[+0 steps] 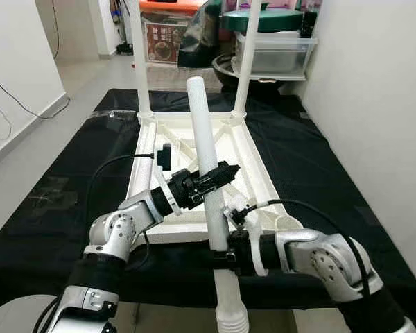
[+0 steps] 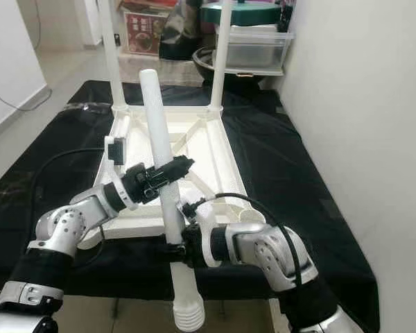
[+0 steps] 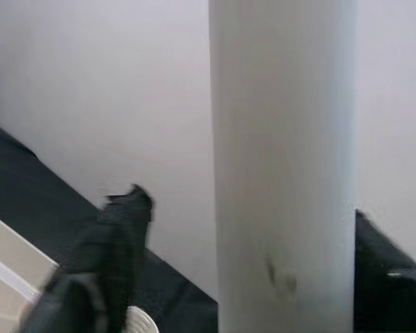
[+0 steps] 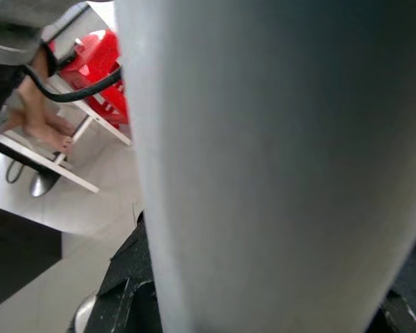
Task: Building children table
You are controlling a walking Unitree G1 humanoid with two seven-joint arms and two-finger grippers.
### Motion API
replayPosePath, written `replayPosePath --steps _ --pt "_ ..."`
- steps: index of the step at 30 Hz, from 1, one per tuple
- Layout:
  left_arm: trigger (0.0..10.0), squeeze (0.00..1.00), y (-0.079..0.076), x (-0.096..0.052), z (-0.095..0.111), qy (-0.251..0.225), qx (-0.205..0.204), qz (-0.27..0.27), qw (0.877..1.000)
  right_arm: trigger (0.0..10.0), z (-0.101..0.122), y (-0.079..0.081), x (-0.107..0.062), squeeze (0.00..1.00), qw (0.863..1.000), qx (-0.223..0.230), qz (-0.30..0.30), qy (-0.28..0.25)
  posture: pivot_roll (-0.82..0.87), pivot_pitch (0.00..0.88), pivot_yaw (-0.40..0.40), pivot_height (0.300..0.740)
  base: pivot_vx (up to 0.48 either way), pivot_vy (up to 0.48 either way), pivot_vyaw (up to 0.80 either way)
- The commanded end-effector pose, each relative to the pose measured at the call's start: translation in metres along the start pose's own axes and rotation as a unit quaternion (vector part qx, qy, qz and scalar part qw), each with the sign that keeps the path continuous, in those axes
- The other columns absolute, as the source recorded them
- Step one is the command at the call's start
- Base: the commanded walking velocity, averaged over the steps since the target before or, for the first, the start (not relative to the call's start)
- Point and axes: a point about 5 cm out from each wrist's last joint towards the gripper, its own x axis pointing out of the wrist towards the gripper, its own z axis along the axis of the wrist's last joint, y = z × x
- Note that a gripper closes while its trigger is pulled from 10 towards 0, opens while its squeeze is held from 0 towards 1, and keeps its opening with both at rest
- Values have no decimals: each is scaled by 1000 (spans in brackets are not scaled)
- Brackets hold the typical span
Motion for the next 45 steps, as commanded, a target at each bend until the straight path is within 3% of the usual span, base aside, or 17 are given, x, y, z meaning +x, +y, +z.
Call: replayPosePath --steps 1,5,11,12,13,16,18,21,22,23,24,26,27,30,32,35,45 --pt "10000 1000 -4 4 8 -8 19 -5 1000 0 3 6 1 0 1000 -5 10 -10 41 0 -50 740 0 0 0" --pt "10000 1000 -6 -3 18 -28 9 -9 1000 0 4 1 -4 0 1000 3 -3 -24 41 0 -50 740 0 0 0" --pt "10000 1000 -5 -20 21 -41 5 10 999 0 14 -21 -31 0 994 24 -64 -81 46 0 -61 740 0 0 0" --pt "10000 824 -6 -23 22 -50 4 13 999 0 17 -26 -38 0 992 26 -79 -93 46 0 -61 740 0 0 0" --pt "10000 0 -6 -26 26 -63 3 19 998 0 22 -33 -47 0 988 27 -103 -114 46 0 -61 740 0 0 0" --pt "10000 0 -5 -34 37 -97 17 51 994 0 41 -60 -77 0 958 35 -206 -199 43 0 -59 740 0 0 0" --pt "10000 0 -5 -34 37 -97 17 51 994 0 41 -60 -77 0 958 35 -206 -199 43 0 -59 740 0 0 0" --pt "10000 0 -2 -42 44 -116 28 82 990 0 59 -74 -96 0 915 29 -295 -273 45 0 -57 740 0 0 0" --pt "10000 0 -2 -42 44 -116 28 82 990 0 59 -74 -96 0 915 29 -295 -273 45 0 -57 740 0 0 0" --pt "10000 0 0 -46 44 -109 41 105 988 0 65 -78 -101 0 896 29 -333 -294 46 0 -56 740 0 0 0" --pt "10000 0 0 -46 44 -109 41 105 988 0 65 -78 -101 0 896 29 -333 -294 46 0 -56 740 0 0 0" --pt "10000 0 4 -51 37 -58 89 144 984 0 73 -81 -102 0 865 31 -383 -322 63 0 -60 740 0 0 0" --pt "10000 0 6 -51 30 -14 123 159 979 0 77 -79 -98 0 859 35 -388 -332 70 0 -63 740 0 0 0" --pt "10000 0 6 -52 23 27 154 170 973 0 80 -78 -95 0 855 39 -389 -341 70 0 -63 740 0 0 0" --pt "10000 0 9 -54 9 105 213 186 953 0 91 -69 -83 0 852 55 -369 -368 80 0 -61 740 0 0 0" --pt "10000 0 12 -55 4 138 243 195 940 0 104 -59 -75 0 853 54 -346 -387 77 0 -57 740 0 0 0" --pt "10000 0 8 -42 -1 162 277 154 935 0 122 -34 -57 0 849 16 -328 -414 70 0 -47 740 0 0 0"
